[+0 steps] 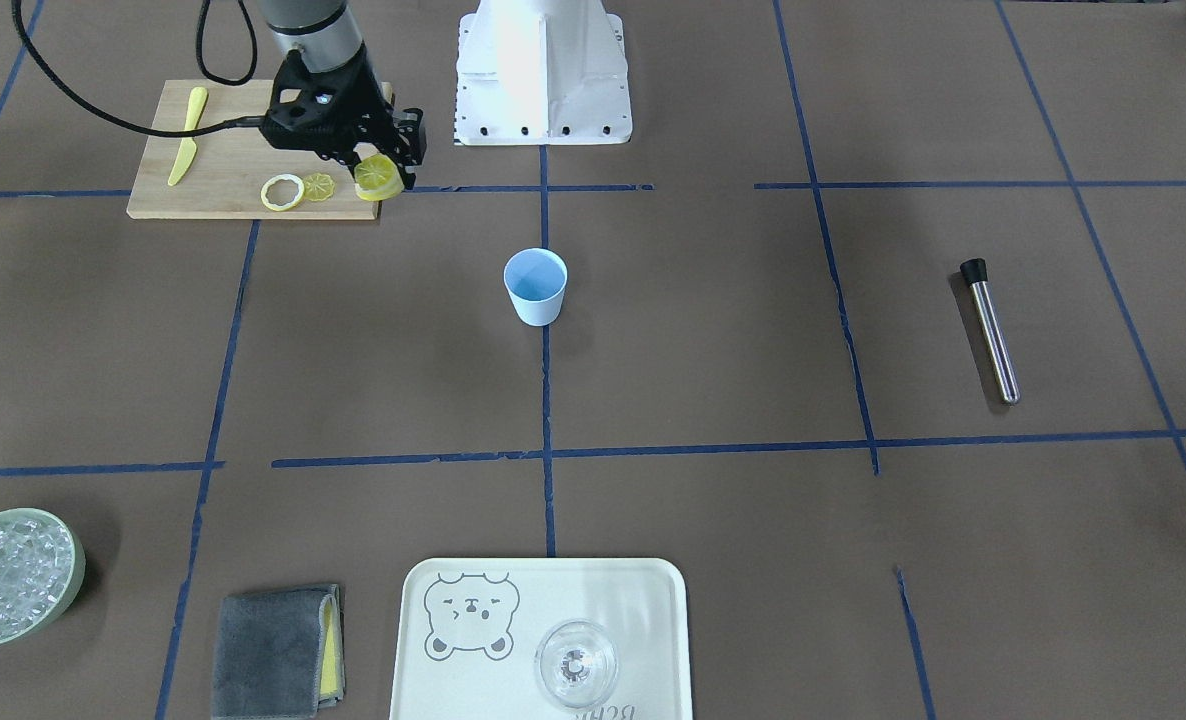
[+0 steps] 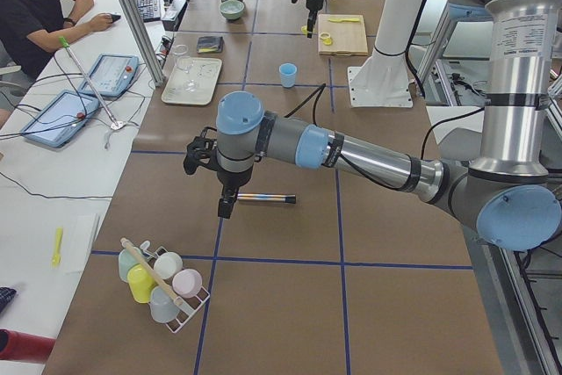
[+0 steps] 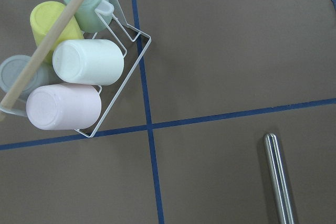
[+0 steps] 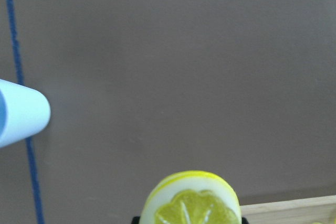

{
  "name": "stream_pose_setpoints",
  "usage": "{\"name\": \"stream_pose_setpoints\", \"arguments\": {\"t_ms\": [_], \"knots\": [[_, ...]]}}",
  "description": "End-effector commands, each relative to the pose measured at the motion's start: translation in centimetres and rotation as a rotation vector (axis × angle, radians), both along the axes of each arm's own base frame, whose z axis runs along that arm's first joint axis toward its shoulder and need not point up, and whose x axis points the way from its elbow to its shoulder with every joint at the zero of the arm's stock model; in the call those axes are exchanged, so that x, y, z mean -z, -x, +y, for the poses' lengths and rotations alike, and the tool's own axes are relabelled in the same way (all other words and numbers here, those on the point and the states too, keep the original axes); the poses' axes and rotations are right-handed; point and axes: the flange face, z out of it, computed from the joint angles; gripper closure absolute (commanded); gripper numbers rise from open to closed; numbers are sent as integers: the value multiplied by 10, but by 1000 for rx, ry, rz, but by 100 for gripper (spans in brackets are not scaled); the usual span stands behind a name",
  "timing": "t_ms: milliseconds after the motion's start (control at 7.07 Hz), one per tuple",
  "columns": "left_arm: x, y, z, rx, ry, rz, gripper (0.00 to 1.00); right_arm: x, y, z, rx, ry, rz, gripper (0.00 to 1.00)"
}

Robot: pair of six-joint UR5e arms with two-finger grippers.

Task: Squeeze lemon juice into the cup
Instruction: 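Carry the lemon slice with the right gripper and drop it into the blue cup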

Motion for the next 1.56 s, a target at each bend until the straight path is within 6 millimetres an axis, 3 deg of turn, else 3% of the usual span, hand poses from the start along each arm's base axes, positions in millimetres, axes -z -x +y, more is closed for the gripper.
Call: {"name": "stream_pose_setpoints", "arguments": {"t_ms": [0, 425, 1132, 1415], "knots": [[-2, 0, 0, -1, 3, 0, 0, 68, 64, -42, -26, -14, 7, 38], [-5, 0, -1, -2, 8, 0, 0, 92, 121, -78, -43, -6, 59, 39], [-10, -1, -2, -6, 15, -1, 0, 70, 141, -76, -14, 14, 107, 38], [-10, -1, -3, -6, 15, -1, 0, 75, 139, -74, -12, 12, 98, 30]]}}
